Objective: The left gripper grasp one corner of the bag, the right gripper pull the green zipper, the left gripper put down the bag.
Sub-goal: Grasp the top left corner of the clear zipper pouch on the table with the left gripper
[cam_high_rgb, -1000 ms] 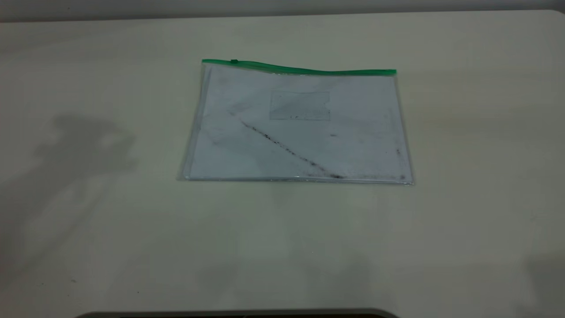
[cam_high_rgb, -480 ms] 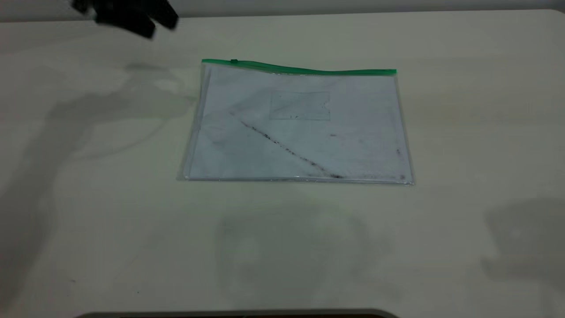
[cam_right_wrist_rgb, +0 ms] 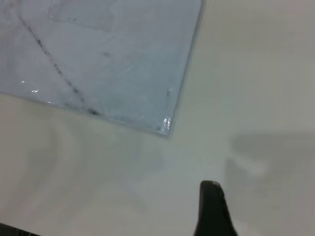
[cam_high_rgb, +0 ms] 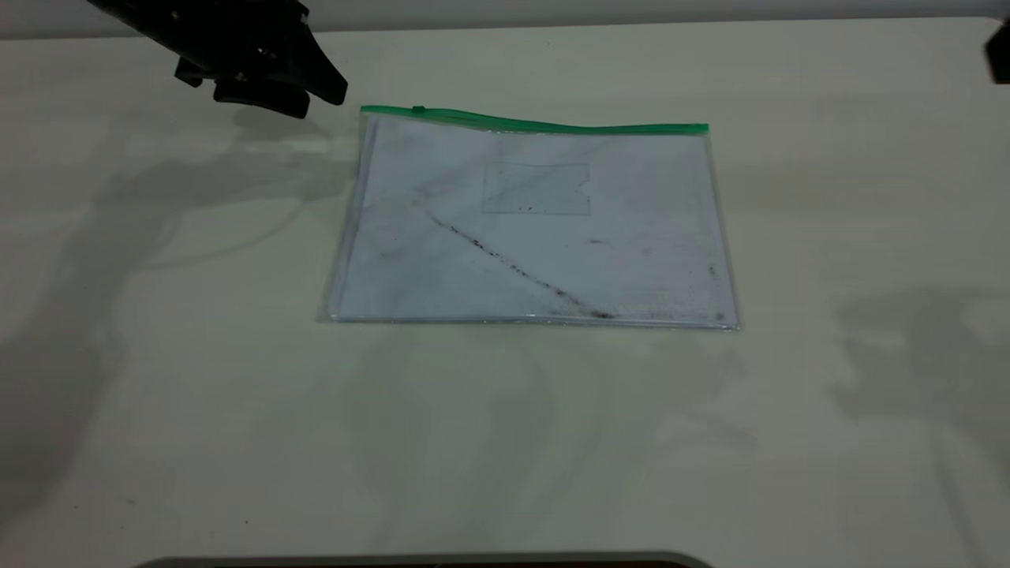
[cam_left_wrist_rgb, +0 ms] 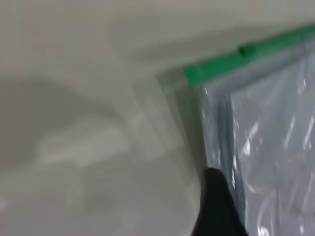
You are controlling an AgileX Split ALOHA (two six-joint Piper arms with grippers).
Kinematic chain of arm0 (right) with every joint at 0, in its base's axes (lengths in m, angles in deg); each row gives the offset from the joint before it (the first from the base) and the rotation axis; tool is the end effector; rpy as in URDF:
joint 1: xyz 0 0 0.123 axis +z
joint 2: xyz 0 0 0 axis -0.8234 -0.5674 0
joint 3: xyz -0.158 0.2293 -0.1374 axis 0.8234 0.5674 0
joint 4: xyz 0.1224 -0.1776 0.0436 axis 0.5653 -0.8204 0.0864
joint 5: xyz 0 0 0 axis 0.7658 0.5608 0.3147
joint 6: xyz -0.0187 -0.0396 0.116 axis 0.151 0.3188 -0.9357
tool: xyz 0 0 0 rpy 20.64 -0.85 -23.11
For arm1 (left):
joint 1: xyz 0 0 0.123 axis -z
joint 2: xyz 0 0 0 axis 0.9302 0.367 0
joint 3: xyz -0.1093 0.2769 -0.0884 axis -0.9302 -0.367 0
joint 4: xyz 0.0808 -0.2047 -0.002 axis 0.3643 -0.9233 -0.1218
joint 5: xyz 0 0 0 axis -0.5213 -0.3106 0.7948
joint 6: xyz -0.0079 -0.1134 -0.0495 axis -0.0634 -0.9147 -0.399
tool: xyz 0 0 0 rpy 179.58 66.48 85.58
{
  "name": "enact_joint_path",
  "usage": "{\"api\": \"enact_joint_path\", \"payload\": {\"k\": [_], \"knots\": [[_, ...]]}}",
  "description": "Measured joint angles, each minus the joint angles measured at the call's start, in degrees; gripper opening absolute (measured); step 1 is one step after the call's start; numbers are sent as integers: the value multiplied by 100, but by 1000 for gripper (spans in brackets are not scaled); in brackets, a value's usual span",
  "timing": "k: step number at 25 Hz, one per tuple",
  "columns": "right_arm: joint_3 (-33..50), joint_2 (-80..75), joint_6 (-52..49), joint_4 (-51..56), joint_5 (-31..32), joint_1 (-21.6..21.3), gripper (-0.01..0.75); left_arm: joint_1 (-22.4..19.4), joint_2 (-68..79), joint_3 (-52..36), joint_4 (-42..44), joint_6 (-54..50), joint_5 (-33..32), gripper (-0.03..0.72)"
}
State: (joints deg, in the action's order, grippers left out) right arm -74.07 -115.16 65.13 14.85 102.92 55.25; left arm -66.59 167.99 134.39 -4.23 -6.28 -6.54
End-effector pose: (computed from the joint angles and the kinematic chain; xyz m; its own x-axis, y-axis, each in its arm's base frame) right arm 0.2453 0.0310 0.2208 -0.8485 -0.0940 -0.5207 -0.2111 0.9625 0.1703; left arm 0.5032 -0.0781 0.0529 -0.8713 0.0636 -0.4866 0.2965 0.8583 -0.4189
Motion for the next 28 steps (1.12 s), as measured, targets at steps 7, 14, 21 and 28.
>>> {"api": "enact_joint_path", "payload": {"k": [7,14,21,28], "knots": [[-312,-620,1054,930,-57,0,549,0,465,6,-1185,904,220,550],[-312,-678,1484,1279,-114,0,549,0,901,278,-1679,1262,243,550],[-312,-678,1519,1308,-152,0,549,6,1260,691,-1771,1269,-149,550],[-312,-678,1694,1361,-243,0,549,136,1579,1117,-1888,1249,-498,534]]}}
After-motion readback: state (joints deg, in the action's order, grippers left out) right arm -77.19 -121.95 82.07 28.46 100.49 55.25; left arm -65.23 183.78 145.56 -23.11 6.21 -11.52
